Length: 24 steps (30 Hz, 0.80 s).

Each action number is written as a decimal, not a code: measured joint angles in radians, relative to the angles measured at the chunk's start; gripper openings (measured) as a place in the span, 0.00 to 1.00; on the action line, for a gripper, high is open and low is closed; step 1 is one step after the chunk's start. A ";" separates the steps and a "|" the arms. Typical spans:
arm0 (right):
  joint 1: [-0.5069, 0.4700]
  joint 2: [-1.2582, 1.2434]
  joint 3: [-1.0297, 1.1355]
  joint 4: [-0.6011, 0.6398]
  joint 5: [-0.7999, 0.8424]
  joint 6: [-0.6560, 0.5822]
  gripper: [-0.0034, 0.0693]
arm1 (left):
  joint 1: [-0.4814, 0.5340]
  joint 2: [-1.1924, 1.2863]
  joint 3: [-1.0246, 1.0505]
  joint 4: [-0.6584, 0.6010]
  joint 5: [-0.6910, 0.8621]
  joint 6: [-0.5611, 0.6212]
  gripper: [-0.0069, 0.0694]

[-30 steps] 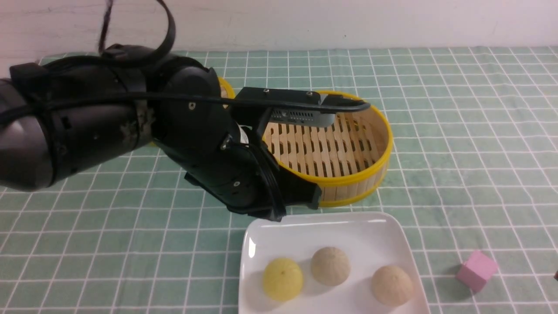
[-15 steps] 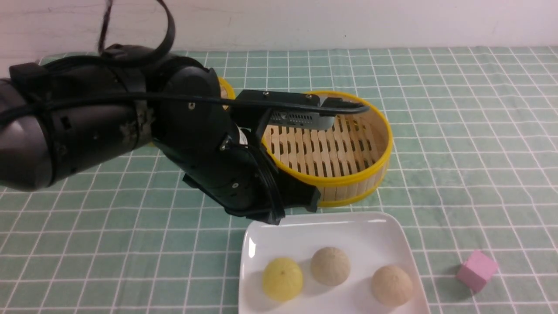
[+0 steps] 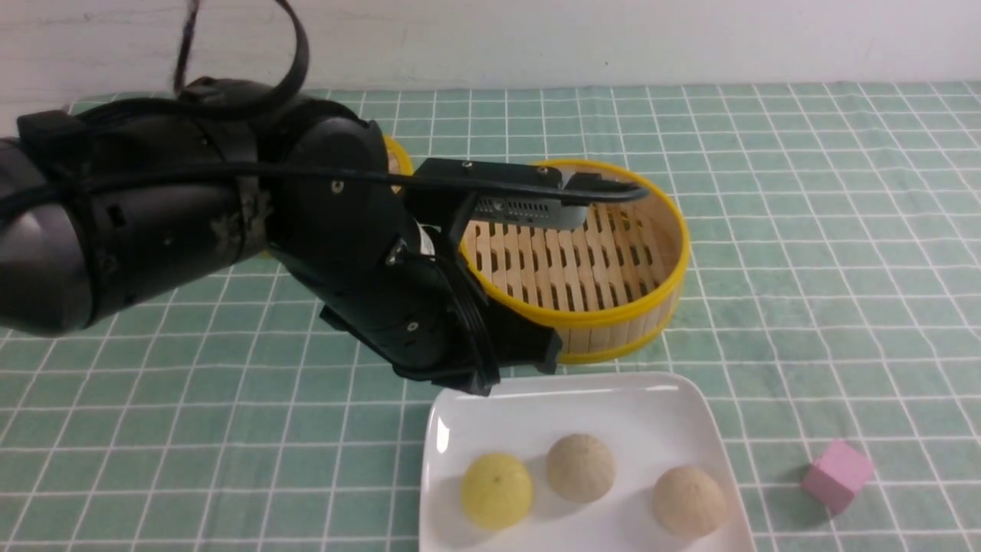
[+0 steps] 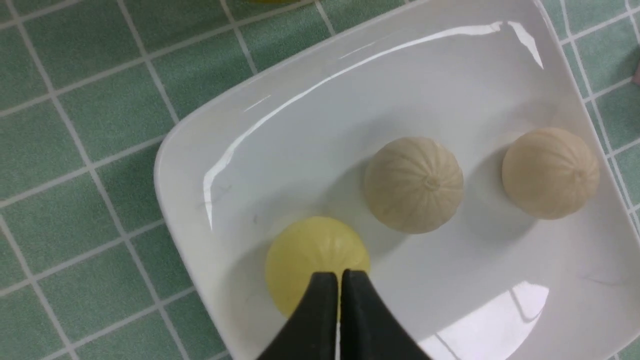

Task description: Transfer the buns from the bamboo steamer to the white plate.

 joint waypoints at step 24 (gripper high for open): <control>-0.407 -0.059 0.136 -0.131 0.046 0.000 0.10 | 0.000 -0.315 0.000 0.238 0.141 0.000 0.15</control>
